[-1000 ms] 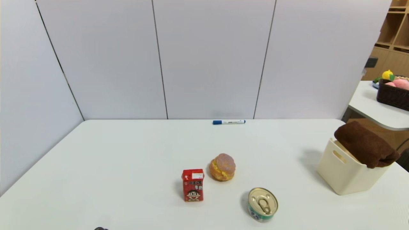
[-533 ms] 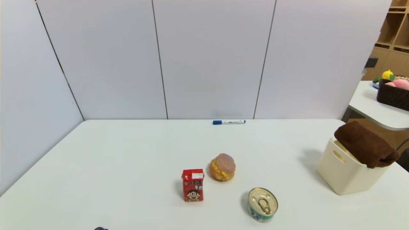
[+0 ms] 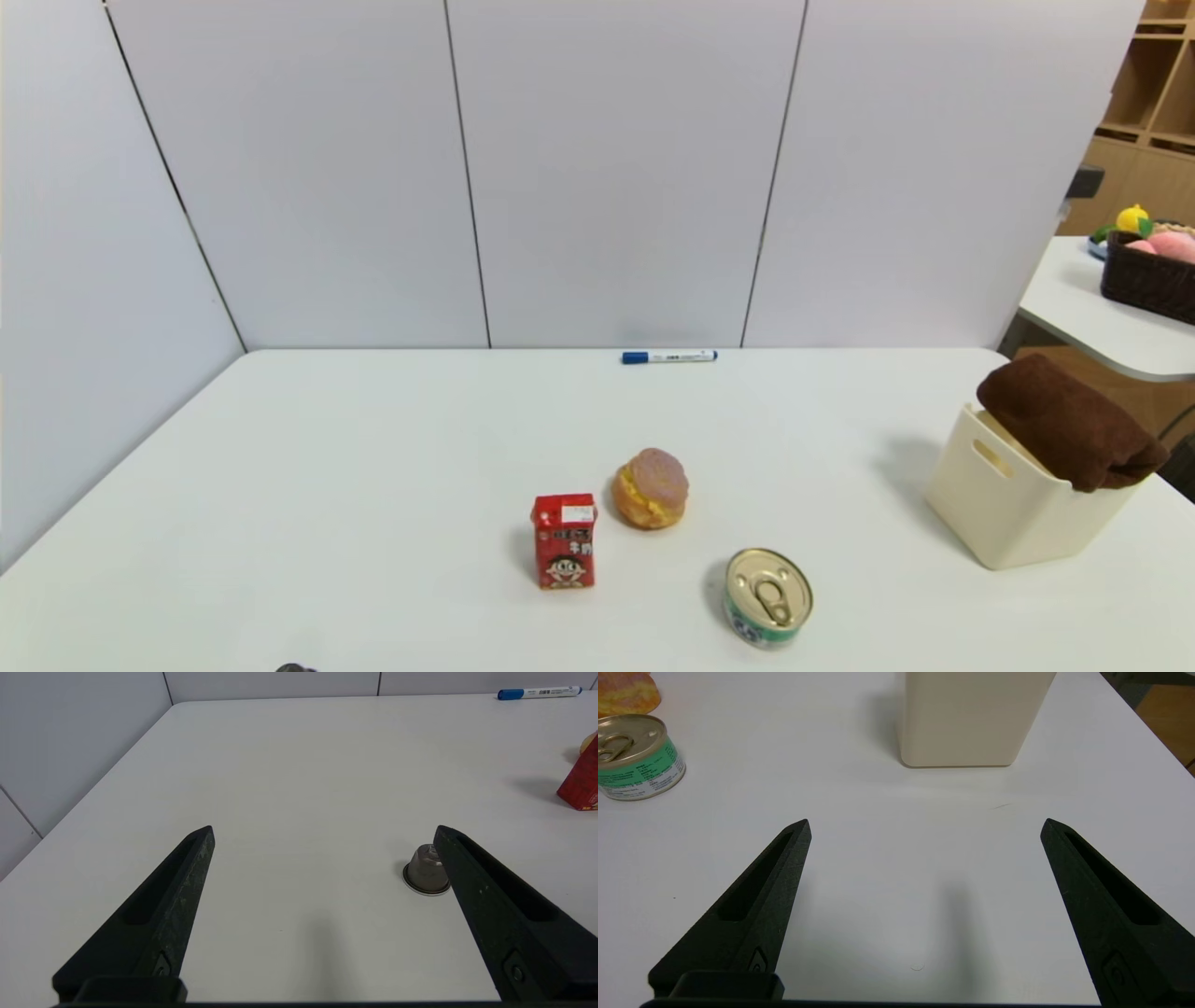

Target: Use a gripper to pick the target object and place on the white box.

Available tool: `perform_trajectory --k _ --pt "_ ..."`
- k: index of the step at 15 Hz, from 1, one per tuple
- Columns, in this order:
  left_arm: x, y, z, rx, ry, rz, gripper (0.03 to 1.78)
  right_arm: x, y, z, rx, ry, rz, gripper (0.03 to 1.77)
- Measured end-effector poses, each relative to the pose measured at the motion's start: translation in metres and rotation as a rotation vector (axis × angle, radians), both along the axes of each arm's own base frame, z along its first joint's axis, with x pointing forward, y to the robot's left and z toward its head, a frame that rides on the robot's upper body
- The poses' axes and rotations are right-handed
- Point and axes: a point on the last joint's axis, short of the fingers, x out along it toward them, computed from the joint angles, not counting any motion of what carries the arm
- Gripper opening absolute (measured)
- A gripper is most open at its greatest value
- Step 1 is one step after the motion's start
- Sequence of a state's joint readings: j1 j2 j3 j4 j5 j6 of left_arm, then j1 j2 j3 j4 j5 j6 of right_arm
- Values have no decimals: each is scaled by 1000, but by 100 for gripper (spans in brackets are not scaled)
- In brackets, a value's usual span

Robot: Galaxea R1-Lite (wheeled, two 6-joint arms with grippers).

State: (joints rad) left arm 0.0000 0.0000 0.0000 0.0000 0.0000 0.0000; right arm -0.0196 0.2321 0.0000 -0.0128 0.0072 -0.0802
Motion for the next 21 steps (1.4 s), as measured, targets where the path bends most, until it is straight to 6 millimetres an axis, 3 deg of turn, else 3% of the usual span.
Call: perform_trajectory --k 11,21 --pt "0 0 0 0 0 0 169 -16 0 -2 21 -204 10 170" --pt "0 0 0 1 0 0 169 -18 -1 -3 107 -236 -22 170"
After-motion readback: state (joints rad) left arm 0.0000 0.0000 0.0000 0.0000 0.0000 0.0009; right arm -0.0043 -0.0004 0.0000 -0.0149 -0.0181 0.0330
